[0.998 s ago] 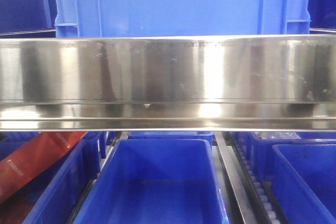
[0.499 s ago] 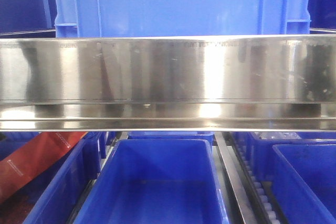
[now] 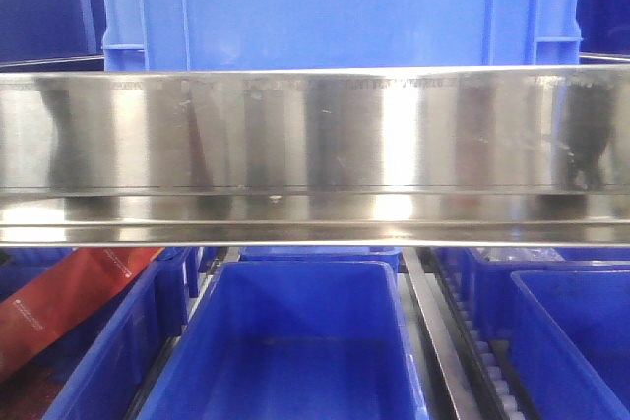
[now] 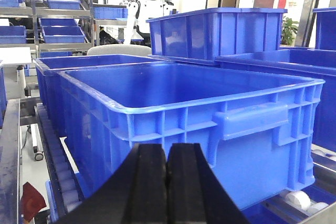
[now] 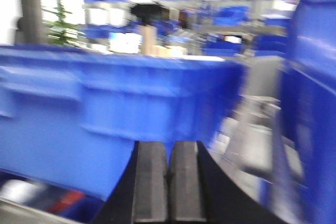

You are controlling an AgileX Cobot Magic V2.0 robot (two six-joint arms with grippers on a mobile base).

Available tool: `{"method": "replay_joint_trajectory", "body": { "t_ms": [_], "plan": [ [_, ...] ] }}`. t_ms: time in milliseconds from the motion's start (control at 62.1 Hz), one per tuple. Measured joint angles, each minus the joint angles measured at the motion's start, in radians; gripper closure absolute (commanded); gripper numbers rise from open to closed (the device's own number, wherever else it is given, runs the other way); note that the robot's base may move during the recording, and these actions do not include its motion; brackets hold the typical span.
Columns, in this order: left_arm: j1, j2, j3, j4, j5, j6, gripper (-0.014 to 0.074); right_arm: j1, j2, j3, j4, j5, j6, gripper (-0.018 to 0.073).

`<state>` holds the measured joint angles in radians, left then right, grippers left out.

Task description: Place cylindrical capacitor in blue bin on shelf

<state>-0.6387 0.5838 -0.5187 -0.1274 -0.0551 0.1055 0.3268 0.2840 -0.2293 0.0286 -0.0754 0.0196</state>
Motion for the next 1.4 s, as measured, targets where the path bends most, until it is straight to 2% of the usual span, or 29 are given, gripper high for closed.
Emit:
{"method": "replay_joint_trajectory", "body": {
  "t_ms": [129,241,386,1401],
  "plan": [
    [0.000,0.000,0.000,0.000,0.000,0.000,0.0707,-0.140,-0.086,0.092,0.000,0.002,0.000,0.0727],
    [0.000,0.000,0.000,0.000,0.000,0.000,0.0707,-0.231,-0.172,0.158,0.000,0.018,0.000,0.0727],
    [0.000,0.000,0.000,0.000,0.000,0.000,0.0707,-0.290,-0.270,0.212,0.000,0.090,0.000,0.0727],
    [0.000,-0.001,0.002,0.000,-0.004,0.000,0.0707,-0.296,-0.281,0.219,0.000,0.123,0.000,0.0727]
  ]
}}
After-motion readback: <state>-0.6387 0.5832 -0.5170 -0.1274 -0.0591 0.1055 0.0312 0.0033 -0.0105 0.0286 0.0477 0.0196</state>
